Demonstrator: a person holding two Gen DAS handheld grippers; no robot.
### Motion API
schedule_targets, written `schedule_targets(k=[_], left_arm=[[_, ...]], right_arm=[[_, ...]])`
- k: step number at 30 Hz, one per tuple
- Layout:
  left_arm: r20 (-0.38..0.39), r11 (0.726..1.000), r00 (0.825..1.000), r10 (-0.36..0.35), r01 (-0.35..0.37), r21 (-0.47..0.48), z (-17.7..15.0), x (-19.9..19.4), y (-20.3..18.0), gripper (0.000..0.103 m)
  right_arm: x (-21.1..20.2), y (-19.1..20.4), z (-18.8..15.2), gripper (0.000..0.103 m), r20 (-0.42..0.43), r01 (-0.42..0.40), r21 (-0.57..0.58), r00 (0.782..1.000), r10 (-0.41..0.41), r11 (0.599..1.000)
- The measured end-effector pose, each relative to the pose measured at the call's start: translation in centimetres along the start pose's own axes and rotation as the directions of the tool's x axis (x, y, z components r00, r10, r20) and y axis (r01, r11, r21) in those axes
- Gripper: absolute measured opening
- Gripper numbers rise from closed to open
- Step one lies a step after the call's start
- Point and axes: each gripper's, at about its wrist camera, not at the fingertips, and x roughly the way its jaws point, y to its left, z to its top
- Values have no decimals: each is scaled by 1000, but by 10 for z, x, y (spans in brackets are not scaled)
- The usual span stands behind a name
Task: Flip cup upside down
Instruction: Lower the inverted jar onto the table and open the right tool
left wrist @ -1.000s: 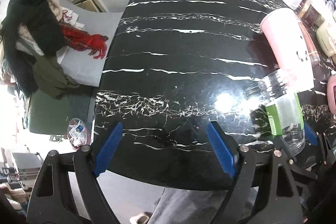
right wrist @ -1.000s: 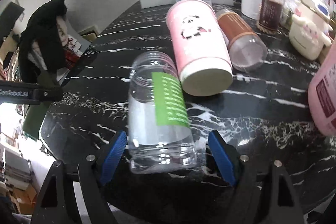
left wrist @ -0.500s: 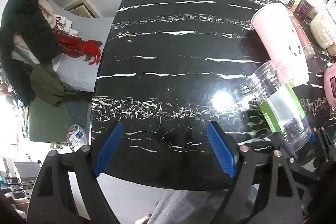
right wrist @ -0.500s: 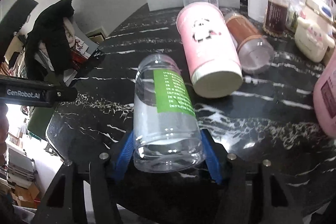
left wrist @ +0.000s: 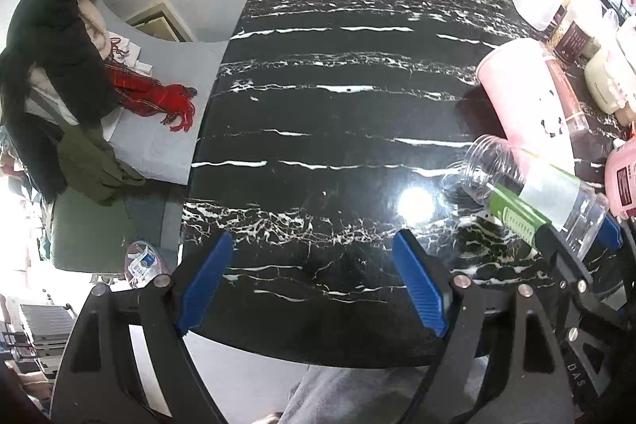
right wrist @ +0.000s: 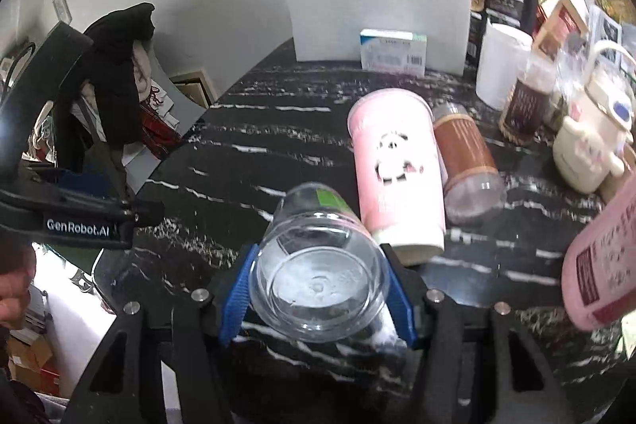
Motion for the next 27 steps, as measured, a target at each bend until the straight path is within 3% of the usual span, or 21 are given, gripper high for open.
schedule_targets(k=[27], left_arm=[[3,997,1000,16,-16,-73,20,-3,18,82]], right_arm=[[42,31,66,60,-18,-24,-160,1000,21,987]])
